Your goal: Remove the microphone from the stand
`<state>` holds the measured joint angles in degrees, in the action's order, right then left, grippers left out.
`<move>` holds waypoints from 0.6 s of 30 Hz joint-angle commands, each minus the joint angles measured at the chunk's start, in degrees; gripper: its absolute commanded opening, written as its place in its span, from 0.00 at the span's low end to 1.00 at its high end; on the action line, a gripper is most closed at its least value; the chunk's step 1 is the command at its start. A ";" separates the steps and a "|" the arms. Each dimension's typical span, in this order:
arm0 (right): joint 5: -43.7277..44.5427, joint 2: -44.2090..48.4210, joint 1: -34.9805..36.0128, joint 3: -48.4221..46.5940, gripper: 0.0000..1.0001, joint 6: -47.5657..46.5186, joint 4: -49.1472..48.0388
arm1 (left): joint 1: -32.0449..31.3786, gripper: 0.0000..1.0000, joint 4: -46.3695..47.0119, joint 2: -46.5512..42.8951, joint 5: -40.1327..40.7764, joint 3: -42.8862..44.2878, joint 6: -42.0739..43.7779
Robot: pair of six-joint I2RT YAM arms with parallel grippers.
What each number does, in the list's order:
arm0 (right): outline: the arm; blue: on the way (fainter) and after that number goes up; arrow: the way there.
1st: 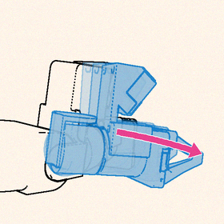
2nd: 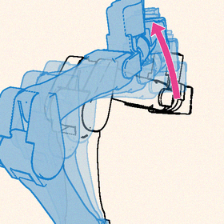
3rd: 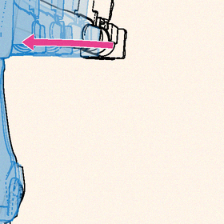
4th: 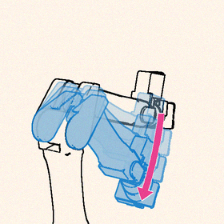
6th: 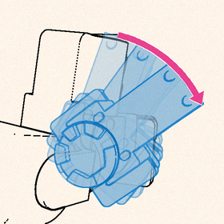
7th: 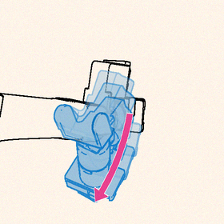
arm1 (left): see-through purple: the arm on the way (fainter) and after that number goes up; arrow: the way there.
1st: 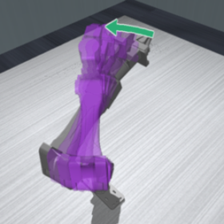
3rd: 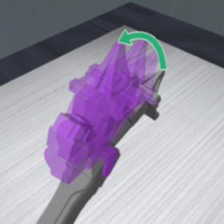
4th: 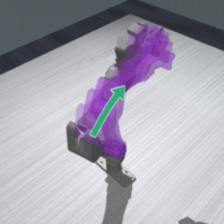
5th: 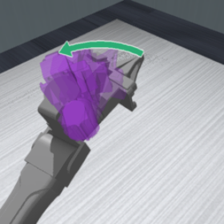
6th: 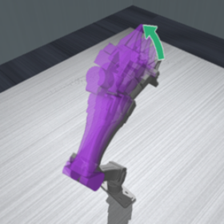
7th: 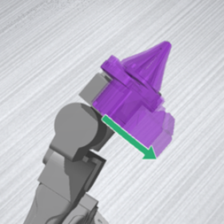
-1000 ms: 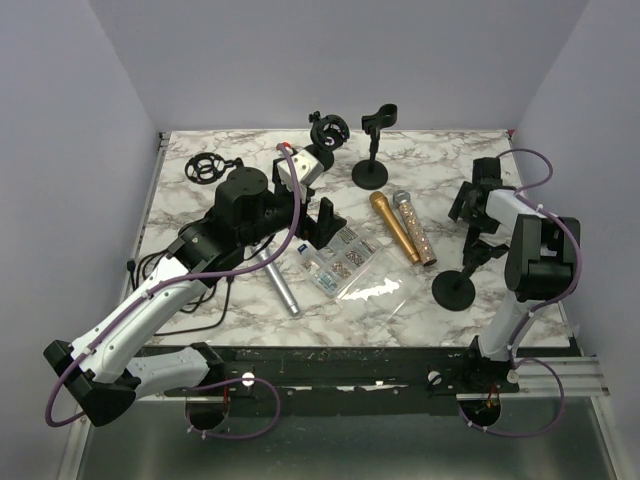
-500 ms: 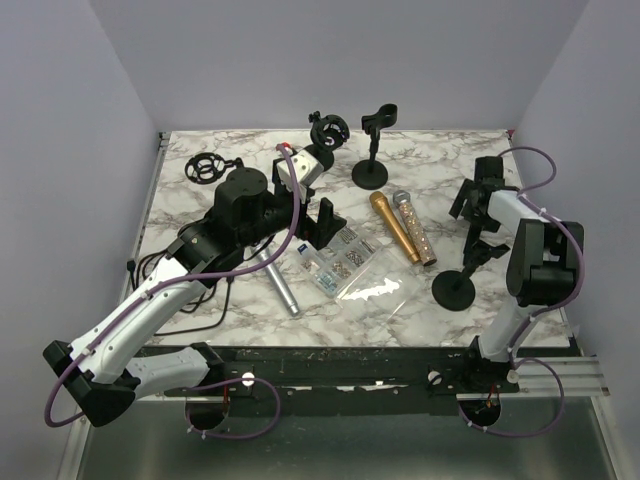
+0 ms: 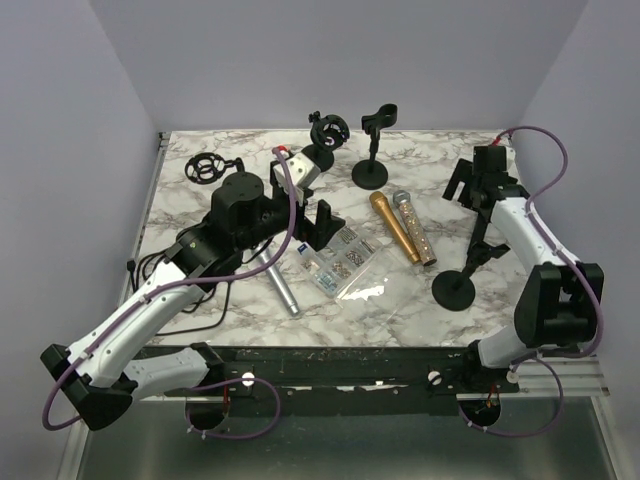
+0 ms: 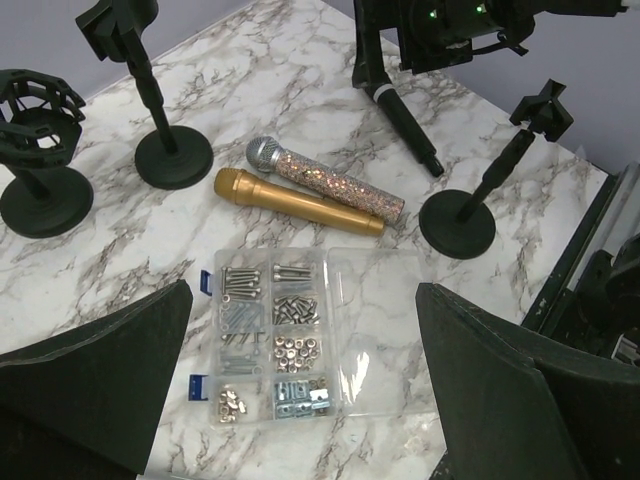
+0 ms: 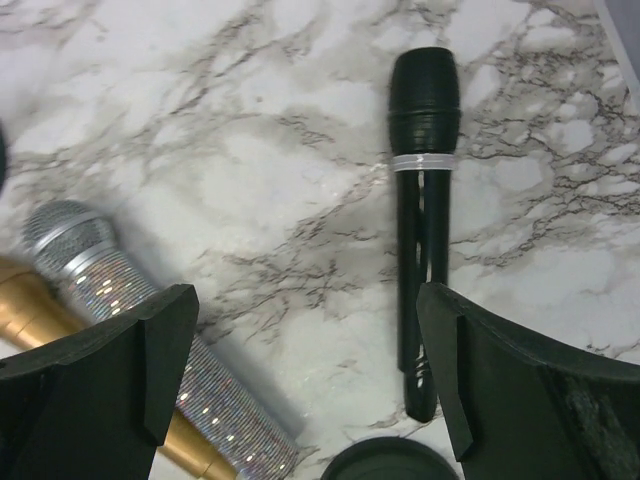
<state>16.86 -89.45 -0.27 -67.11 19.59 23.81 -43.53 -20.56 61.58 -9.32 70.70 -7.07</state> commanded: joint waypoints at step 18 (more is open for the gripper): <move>-19.97 35.42 31.83 14.93 1.00 5.09 -9.84 | -1.28 0.99 17.06 -28.73 12.49 -22.10 -4.63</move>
<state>7.33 -61.19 31.70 -58.89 23.14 21.06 -44.40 -7.44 43.11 -3.07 54.30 -7.75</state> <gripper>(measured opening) 0.997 0.979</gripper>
